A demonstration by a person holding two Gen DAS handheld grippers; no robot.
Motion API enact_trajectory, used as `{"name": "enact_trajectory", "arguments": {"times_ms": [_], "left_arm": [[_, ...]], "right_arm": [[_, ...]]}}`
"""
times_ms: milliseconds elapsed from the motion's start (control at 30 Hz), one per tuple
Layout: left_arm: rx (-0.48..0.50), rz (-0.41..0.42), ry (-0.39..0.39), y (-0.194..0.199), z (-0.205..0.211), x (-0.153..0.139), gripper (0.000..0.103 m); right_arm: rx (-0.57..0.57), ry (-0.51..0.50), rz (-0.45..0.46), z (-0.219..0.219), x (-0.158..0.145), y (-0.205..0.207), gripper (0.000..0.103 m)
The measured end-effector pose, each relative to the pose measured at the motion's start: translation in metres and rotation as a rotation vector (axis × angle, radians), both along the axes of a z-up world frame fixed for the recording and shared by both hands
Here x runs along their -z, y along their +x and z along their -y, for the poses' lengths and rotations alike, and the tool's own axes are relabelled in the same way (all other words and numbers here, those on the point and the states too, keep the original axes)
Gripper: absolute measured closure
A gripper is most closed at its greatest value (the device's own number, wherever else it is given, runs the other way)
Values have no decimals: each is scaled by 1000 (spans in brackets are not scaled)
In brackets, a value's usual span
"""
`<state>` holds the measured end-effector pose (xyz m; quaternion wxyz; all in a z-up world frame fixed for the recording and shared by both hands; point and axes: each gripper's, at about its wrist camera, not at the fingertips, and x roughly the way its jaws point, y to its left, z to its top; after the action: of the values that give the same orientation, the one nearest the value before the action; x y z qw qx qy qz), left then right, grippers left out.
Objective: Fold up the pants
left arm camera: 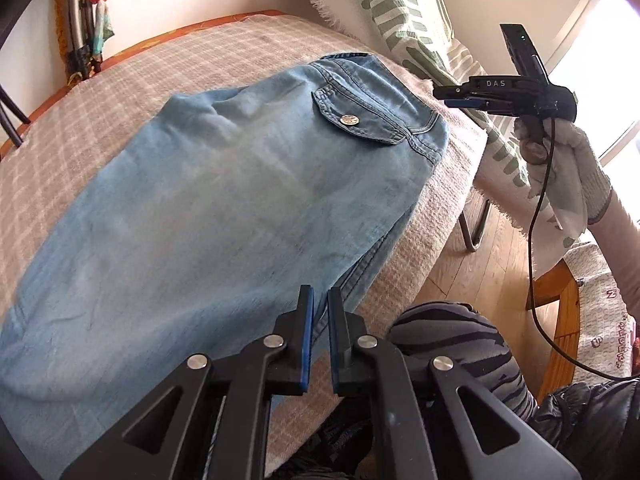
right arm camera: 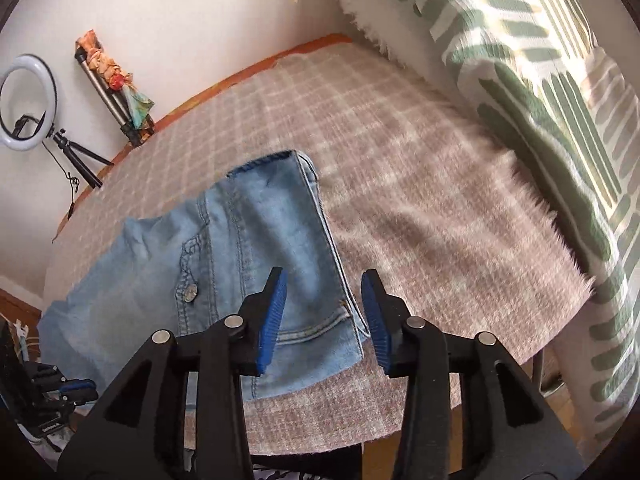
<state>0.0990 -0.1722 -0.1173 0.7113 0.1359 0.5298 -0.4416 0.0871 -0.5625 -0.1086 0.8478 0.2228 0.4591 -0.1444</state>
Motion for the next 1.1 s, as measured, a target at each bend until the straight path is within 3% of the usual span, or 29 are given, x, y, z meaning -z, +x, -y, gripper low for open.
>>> {"name": "enact_trajectory", "arguments": {"times_ms": [67,133,300,400,533,700,767,800,833,967,1033,1100], "left_arm": [[-28,0,27,2,-10,-1,99],[-63,25,67,4,-24,-3,99],[-206,59,67,11,-75,-9,99],[-325,58,55,14,-113,-7,99],[-488,50,66,13,-169,3,99],[-658,36,93,9,-229,17,99],[-708,28,100,7,-246,24,99],[-722,28,107,6,-252,27,99],[-736,26,111,6,-259,32,99],[-775,-7,87,6,-274,45,99],[-785,-16,60,6,-278,50,99],[-787,-8,41,8,-278,52,99]], "right_arm": [[-66,-27,24,-13,-10,14,59],[-153,-18,61,-31,-17,35,48],[-391,19,105,-85,-14,103,42],[-512,83,73,-113,6,150,35],[-608,45,-19,-142,42,203,35],[-629,54,-90,-160,79,235,35],[-637,56,-69,-167,80,235,45],[-660,73,-61,-171,80,235,75],[-680,79,-66,-176,78,234,84],[-715,-92,-63,-196,68,231,92],[-665,-124,-64,-193,67,237,100],[-603,-189,-69,-191,67,243,101]]}}
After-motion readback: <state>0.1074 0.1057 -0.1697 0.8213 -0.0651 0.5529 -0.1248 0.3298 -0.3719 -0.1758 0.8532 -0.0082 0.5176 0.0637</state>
